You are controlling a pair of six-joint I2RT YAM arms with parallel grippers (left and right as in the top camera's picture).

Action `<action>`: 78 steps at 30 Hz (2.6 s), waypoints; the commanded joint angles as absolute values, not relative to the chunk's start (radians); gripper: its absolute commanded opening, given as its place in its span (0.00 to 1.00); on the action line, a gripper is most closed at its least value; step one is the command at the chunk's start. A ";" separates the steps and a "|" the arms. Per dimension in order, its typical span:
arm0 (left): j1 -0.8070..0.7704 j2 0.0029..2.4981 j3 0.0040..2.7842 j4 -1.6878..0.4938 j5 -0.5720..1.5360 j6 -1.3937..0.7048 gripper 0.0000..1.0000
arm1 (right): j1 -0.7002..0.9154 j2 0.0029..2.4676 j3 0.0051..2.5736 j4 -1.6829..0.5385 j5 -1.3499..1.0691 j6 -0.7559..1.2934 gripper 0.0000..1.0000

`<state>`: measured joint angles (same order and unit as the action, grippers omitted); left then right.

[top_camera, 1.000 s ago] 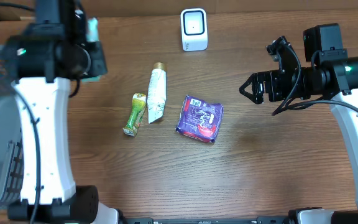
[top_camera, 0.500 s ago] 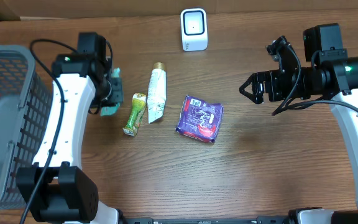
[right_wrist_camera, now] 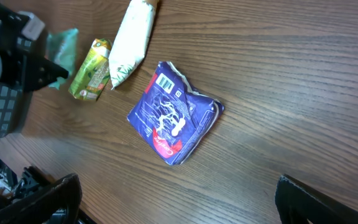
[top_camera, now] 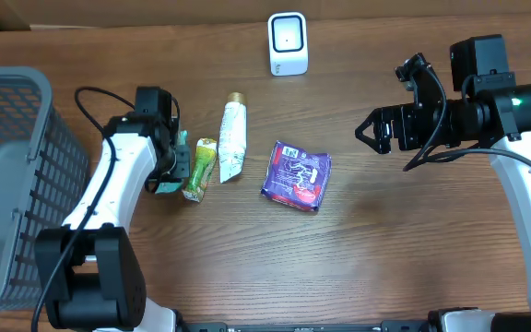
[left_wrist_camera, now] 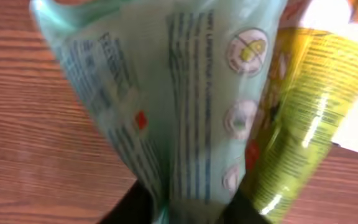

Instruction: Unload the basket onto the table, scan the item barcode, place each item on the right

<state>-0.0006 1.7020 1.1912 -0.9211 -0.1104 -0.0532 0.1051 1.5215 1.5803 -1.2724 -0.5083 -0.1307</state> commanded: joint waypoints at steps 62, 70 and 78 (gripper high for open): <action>-0.001 1.510 1.651 -1.242 -0.025 -0.067 0.99 | 0.088 1.196 1.861 -1.349 -0.360 0.206 1.00; -0.001 1.510 1.651 -1.242 -0.025 -0.067 1.00 | 0.089 1.196 1.860 -1.382 -0.361 0.206 1.00; -0.001 1.510 1.651 -1.242 -0.025 -0.067 1.00 | 0.089 1.196 1.860 -1.409 -0.360 0.205 1.00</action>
<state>-0.0006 1.5040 1.6390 -1.2419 -0.0368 -0.0689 0.0921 1.2007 1.8400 -1.4090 -0.3527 0.2050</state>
